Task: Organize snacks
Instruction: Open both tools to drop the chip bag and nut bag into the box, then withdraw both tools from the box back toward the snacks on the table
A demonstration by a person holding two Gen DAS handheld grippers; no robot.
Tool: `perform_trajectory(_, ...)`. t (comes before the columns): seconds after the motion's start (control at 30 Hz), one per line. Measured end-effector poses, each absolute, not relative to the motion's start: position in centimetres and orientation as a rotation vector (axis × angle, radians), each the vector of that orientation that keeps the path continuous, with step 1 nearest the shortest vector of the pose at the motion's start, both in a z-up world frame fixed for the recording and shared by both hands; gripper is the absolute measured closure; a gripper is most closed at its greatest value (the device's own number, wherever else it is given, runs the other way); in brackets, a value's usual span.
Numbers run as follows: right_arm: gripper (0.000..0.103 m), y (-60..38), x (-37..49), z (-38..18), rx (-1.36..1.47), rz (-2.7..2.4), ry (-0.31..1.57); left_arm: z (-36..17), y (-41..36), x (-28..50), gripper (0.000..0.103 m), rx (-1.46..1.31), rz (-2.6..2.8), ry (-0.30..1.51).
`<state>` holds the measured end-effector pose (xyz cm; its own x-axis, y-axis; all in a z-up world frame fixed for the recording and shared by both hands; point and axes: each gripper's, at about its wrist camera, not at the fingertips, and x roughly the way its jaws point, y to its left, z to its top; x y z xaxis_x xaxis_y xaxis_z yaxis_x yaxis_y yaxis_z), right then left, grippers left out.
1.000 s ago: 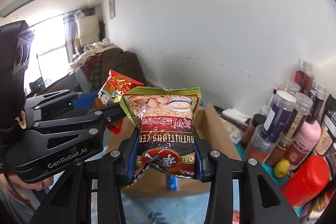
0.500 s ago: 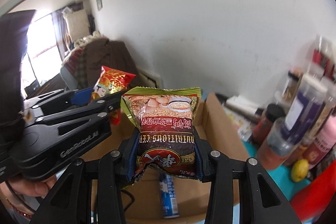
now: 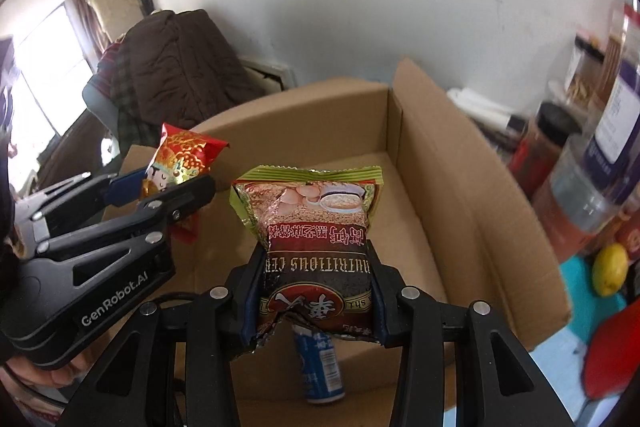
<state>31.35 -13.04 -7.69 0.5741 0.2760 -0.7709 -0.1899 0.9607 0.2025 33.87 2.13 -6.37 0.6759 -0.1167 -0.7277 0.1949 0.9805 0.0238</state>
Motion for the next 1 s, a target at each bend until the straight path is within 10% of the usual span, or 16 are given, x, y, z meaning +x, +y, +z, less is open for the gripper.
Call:
perform_trajectory(0.2, 0.042, -13.1, 30.8, -7.3, 0.059, 0.233, 0.914, -7.3, 2.1, 34.6, 0.066, 0.100, -0.148, 0.887)
perform_trajectory(1.0, 0.039, -14.4, 24.3, 2.2, 0.038, 0.168, 0.747, 2.0, 2.0, 27.5, 0.061, 0.088, -0.137, 0.745)
